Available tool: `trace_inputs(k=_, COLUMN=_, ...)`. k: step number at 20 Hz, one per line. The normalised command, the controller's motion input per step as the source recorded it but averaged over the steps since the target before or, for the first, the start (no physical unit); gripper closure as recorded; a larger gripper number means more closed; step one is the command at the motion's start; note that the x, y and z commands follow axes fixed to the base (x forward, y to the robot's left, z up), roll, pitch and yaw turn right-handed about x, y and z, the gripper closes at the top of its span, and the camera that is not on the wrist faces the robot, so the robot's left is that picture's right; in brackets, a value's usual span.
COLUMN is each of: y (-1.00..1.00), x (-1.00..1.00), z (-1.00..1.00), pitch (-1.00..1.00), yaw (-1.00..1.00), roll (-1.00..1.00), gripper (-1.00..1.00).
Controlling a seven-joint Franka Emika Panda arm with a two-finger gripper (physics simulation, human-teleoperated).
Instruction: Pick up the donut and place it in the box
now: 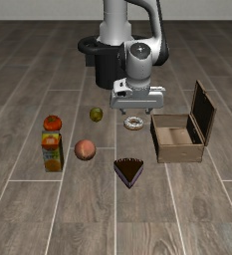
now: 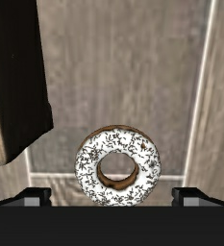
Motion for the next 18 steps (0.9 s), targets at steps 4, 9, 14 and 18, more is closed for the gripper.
trace_inputs(k=4, y=0.0, x=-0.5, z=-0.5, pitch=0.0, yaw=0.0, roll=0.0, gripper=-1.0)
trace_inputs(k=9, y=0.0, x=0.0, z=-0.6, pitch=0.0, yaw=0.0, roll=0.0, gripper=1.0)
trace_inputs(k=14, y=0.0, x=0.0, z=0.0, pitch=0.0, yaw=0.0, roll=0.0, gripper=1.0)
trace_inputs(k=18, y=0.0, x=0.0, z=0.0, pitch=0.0, yaw=0.0, roll=0.0, gripper=1.0)
